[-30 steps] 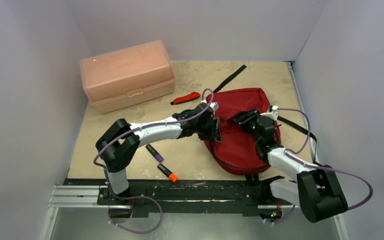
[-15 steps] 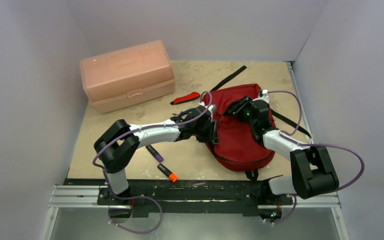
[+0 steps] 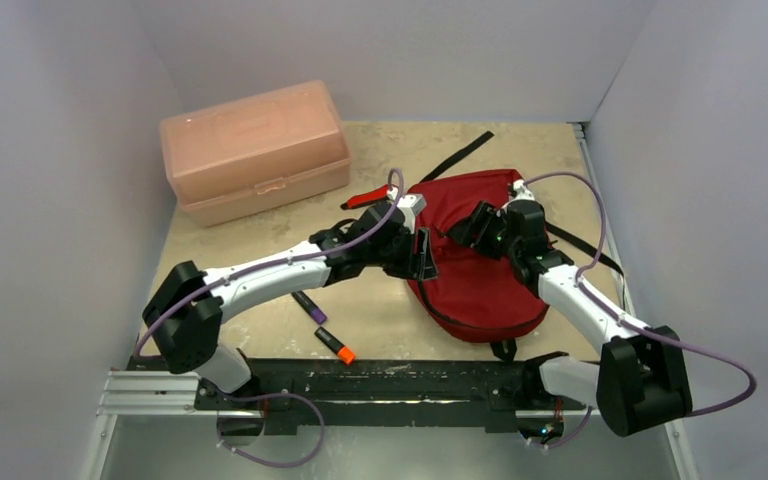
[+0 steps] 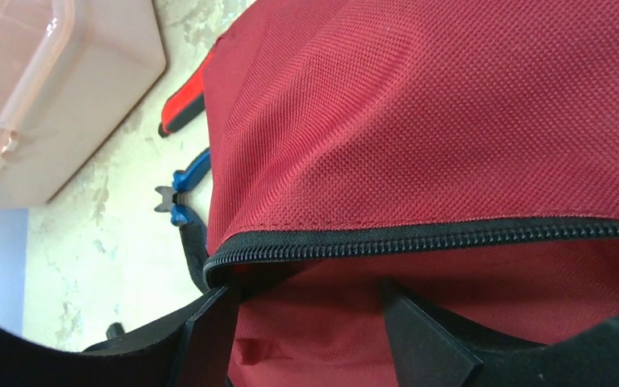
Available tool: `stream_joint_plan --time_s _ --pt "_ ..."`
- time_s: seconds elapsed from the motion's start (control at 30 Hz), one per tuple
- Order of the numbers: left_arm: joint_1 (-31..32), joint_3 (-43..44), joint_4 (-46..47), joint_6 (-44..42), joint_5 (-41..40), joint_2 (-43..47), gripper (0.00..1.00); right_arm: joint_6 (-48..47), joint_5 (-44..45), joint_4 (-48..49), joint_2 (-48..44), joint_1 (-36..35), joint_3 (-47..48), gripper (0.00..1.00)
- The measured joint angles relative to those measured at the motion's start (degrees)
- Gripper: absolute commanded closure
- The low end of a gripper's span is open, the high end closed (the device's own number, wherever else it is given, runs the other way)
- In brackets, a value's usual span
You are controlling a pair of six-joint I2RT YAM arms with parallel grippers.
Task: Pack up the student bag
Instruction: Place the personal item in the student bag, then pick up the stationery from the center of the board.
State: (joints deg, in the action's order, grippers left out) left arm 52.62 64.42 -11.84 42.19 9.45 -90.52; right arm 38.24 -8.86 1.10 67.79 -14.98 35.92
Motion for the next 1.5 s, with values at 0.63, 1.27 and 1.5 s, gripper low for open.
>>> stream_joint_plan --time_s 0.63,1.27,1.5 --pt "-9.4 -12.4 -17.3 -8.9 -16.2 37.8 0.35 -3.3 8.1 -26.2 -20.0 -15.1 6.8 0.35" --pt "-9.4 -9.7 -24.1 -15.0 -41.3 67.7 0.29 -9.8 20.4 -17.2 37.1 -63.9 31.4 0.35" --pt "-9.4 -9.5 -25.9 -15.9 -43.4 68.7 0.28 -11.9 23.5 -17.5 42.4 -64.4 35.1 0.52"
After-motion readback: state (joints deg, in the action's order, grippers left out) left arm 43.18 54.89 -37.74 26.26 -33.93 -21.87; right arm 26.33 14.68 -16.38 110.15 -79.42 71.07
